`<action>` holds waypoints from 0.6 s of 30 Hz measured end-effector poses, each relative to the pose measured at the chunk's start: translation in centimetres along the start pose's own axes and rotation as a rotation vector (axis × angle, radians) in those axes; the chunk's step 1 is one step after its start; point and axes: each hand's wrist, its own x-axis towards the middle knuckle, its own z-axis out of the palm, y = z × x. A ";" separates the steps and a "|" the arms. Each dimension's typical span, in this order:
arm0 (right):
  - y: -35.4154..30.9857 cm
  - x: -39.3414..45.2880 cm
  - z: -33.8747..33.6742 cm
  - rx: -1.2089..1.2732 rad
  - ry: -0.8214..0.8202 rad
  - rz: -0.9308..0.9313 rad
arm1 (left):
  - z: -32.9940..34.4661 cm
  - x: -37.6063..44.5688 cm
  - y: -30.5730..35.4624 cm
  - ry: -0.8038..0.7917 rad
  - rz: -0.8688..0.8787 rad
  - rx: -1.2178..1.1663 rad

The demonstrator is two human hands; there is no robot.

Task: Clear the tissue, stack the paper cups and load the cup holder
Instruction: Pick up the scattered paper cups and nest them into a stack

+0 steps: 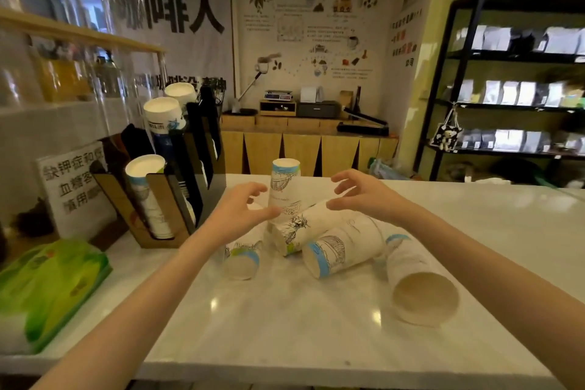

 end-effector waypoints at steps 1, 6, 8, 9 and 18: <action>0.4 1.0 -0.4 -0.012 -0.040 0.029 | 0.2 0.6 -0.5 0.010 -0.040 0.028; 2.5 5.3 -1.4 -0.055 -0.220 0.141 | 1.8 2.5 -2.9 -0.036 -0.292 0.171; 3.4 6.9 -1.2 -0.095 -0.295 0.175 | 2.3 2.9 -3.5 -0.038 -0.350 0.182; 3.8 7.6 -1.2 -0.117 -0.330 0.189 | 2.4 3.1 -3.7 -0.037 -0.368 0.198; 6.3 12.8 -0.6 -0.174 -0.593 0.251 | 1.8 3.8 -3.9 -0.016 -0.438 0.161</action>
